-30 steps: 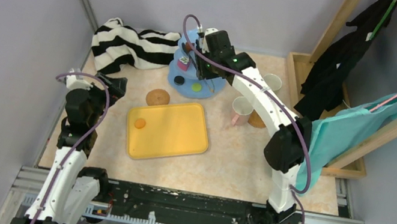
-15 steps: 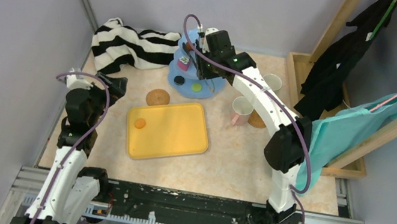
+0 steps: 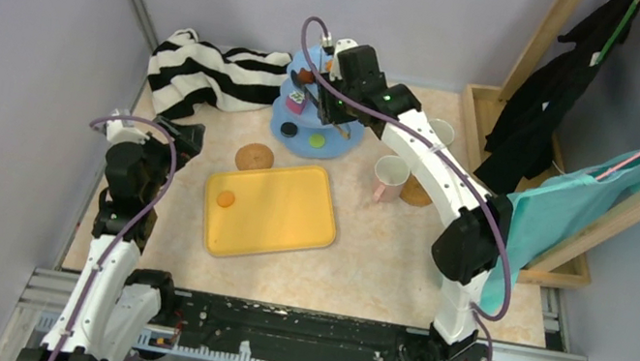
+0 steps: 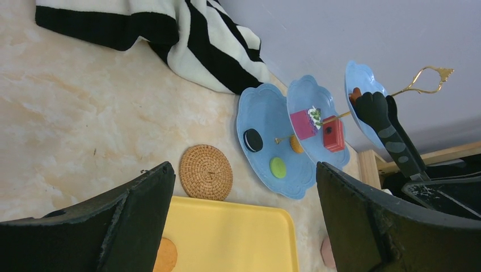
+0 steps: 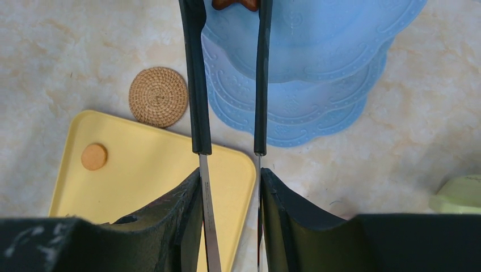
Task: Serve the afternoon tea
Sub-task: Place the desert on the desert table, then place the clamp on the tray, then pick up the clamp from the tray.
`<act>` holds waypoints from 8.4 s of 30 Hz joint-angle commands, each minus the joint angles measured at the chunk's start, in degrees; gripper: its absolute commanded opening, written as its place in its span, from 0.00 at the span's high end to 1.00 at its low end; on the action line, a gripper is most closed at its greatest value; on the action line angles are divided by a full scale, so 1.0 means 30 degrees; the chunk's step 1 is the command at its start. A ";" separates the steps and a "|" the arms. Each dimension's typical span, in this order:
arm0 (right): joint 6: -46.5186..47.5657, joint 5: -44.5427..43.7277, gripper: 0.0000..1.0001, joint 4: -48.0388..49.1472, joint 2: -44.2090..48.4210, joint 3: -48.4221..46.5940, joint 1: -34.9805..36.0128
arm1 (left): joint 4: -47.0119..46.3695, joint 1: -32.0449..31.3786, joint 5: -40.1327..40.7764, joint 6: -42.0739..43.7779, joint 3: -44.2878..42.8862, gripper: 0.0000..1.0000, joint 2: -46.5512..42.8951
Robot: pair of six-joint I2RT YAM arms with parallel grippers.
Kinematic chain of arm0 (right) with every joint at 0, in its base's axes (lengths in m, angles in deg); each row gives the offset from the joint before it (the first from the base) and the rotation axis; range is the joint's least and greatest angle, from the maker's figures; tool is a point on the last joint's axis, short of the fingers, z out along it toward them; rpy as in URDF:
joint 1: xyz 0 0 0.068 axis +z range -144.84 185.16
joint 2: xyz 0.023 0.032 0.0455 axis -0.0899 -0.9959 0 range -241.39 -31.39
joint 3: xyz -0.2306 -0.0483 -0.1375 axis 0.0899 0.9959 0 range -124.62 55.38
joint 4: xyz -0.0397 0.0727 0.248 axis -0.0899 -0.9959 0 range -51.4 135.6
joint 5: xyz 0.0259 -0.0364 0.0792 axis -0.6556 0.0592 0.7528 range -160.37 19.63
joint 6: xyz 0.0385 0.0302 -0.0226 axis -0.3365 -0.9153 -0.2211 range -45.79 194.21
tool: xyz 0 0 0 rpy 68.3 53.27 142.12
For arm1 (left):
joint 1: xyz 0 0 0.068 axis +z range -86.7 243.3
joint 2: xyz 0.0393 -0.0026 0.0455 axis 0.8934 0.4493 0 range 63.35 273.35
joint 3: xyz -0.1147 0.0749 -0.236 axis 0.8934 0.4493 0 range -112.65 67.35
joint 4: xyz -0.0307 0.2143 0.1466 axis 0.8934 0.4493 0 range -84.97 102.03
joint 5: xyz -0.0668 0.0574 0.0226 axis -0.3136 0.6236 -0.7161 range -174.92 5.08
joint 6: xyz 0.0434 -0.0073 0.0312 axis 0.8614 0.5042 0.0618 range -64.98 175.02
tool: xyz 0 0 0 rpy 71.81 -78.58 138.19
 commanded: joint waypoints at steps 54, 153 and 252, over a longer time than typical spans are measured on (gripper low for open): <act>-0.0701 -0.0308 0.66 0.6566 0.6819 1.1144 0.7112 | -0.0159 0.0860 -0.0368 -0.0324 0.0229 0.01 0.0757; 0.1352 -0.1426 0.01 1.1357 0.3588 1.3114 0.8273 | -0.0472 0.1957 -0.0392 -0.1198 0.0682 0.01 0.0866; 0.1448 -0.1150 0.56 1.6589 -0.0666 1.3982 0.9228 | -0.1288 0.3385 -0.2624 -0.1603 0.0980 0.04 0.4533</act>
